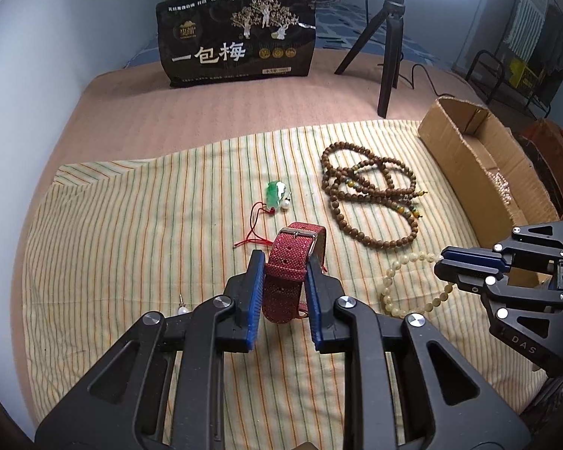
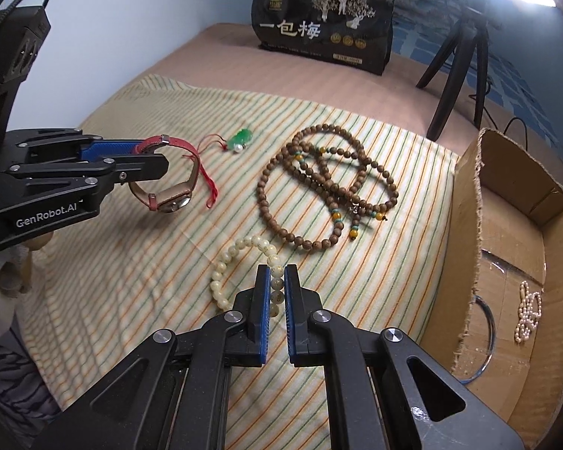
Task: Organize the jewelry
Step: 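Close the left gripper on the red watch strap while the right gripper closes on the cream bracelet, then carry the red watch and cream bracelet in both grippers over the cardboard box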
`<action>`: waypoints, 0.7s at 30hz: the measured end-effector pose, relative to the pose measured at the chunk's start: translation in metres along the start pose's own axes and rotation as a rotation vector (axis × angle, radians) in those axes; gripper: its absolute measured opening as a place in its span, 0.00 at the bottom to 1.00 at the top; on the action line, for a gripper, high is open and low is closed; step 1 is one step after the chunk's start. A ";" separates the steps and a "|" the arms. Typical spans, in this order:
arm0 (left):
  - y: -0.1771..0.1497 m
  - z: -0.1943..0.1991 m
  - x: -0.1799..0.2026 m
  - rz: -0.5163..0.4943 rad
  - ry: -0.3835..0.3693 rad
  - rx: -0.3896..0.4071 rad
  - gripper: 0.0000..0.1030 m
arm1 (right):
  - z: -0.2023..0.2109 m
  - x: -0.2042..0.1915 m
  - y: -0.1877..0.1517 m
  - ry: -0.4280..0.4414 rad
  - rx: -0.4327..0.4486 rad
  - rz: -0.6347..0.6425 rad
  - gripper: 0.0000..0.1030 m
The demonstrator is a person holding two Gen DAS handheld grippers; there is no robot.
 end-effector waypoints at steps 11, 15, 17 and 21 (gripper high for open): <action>0.009 0.027 0.020 -0.002 -0.015 0.060 0.19 | 0.037 0.006 0.007 -0.009 0.077 0.003 0.05; 0.014 0.037 0.031 -0.003 -0.030 0.081 0.19 | 0.052 0.014 0.003 -0.016 0.107 -0.005 0.05; 0.018 0.043 0.037 -0.009 -0.035 0.098 0.19 | 0.060 0.020 0.002 -0.018 0.122 -0.016 0.05; 0.025 0.055 0.055 -0.015 -0.053 0.127 0.19 | 0.077 0.033 -0.001 -0.026 0.155 -0.036 0.05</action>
Point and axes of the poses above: each gripper's, at about its wrist camera, not at the fingertips, and z roughly against the way its jaws point, x to its right, y to its top, the point moved 7 cm from there along -z, roughly the way its jaws point
